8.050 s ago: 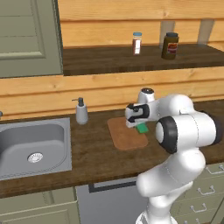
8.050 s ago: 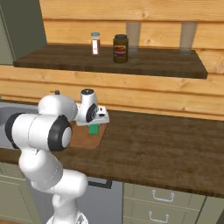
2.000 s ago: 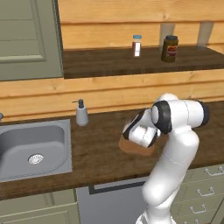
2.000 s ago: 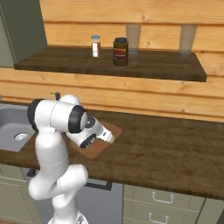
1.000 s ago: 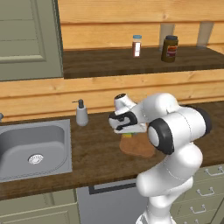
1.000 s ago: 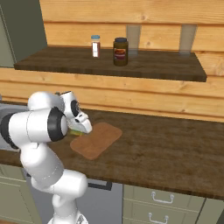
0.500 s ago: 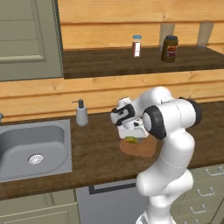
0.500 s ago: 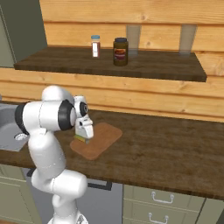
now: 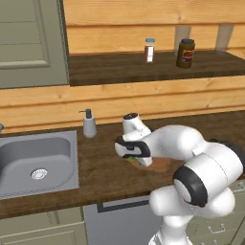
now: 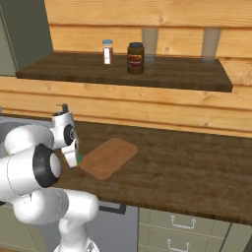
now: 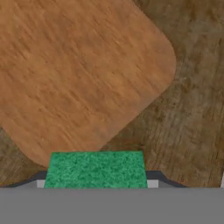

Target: Pick up the sponge from the counter and clean the cutting board by briefly scrubbing or pressing down on the cutting board. Once finished, release the sponge.

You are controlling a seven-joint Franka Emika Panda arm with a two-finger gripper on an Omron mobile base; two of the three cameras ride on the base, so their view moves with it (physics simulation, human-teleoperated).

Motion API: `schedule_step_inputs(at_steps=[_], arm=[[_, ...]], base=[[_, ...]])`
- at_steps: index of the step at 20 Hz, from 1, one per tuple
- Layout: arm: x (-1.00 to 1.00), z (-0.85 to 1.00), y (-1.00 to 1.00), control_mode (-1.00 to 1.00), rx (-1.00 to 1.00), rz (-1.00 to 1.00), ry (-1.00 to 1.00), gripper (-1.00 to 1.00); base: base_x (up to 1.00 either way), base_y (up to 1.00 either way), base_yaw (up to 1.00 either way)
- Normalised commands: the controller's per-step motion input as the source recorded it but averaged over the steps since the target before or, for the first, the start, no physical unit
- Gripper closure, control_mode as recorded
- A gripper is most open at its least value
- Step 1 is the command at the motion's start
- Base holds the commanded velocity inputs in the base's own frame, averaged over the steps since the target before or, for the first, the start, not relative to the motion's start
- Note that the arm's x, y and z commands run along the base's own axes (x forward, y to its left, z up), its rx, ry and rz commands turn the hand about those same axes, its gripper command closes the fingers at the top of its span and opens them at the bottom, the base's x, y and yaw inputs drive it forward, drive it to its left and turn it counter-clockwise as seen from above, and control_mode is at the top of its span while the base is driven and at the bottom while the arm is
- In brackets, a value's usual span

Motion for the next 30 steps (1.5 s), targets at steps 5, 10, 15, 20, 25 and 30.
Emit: schedule_step_inputs(at_steps=[5, 10, 15, 20, 25, 30], arm=[[0.14, 0.89, -0.46, -1.0, -0.03, -0.41, -0.17, 1.0], [0.81, 0.66, -0.68, -1.0, -0.06, -0.5, 0.18, 1.0], [0.97, 0.09, -0.03, -1.0, -0.09, -0.35, 0.3, 1.0], [0.4, -0.72, 0.07, -1.0, -0.04, -0.23, 0.01, 1.0], [0.14, -1.0, 0.31, -1.0, -0.15, -0.26, 0.0, 1.0], [-0.09, -1.0, 0.34, -1.0, -0.37, -0.31, 0.0, 1.0]], base=[[0.0, 0.0, 0.0], [0.0, 0.0, 0.0], [0.0, 0.0, 0.0], [0.0, 0.0, 0.0], [0.0, 0.0, 0.0], [0.0, 0.0, 0.0]])
